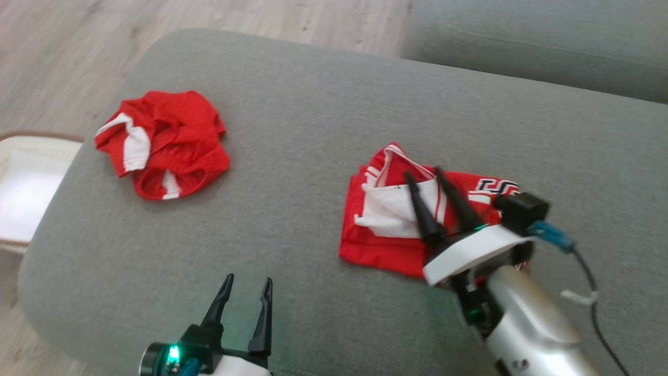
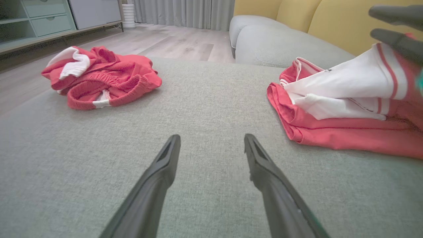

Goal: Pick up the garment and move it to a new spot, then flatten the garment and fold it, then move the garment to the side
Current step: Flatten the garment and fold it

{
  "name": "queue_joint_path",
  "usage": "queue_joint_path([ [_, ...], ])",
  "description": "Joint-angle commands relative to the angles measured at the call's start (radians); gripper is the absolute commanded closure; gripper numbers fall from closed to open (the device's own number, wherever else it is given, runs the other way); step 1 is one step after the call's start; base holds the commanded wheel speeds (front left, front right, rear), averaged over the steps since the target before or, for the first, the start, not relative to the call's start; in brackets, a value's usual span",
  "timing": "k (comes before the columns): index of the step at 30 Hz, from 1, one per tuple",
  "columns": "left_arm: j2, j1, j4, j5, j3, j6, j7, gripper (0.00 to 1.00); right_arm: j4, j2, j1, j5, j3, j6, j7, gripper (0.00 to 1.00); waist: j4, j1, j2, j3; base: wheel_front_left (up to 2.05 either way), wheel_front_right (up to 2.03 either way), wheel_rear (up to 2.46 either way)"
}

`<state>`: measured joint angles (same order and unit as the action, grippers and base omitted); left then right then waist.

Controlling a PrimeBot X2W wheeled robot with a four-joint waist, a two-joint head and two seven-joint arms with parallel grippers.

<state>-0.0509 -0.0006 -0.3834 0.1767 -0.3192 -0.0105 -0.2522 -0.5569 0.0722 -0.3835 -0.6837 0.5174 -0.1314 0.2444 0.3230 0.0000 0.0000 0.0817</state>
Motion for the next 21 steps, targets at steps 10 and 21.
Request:
queue_joint_path([
  [10, 0.001, -0.035, 0.046, -0.004, 0.083, -0.009, -0.010, 0.00, 0.129, -0.005, 0.130, 0.312, -0.393, 0.001, 0.017, 0.00, -0.134, 0.0000, 0.0000, -0.047, 0.00, 0.00, 0.00],
  [21, 0.001, 0.010, 0.051, -0.026, 0.151, -0.008, -0.010, 0.00, 0.158, -0.021, 0.303, 0.499, -0.544, 0.001, 0.017, 0.00, -0.216, 0.0000, 0.0000, -0.092, 0.00, 0.00, 0.00],
])
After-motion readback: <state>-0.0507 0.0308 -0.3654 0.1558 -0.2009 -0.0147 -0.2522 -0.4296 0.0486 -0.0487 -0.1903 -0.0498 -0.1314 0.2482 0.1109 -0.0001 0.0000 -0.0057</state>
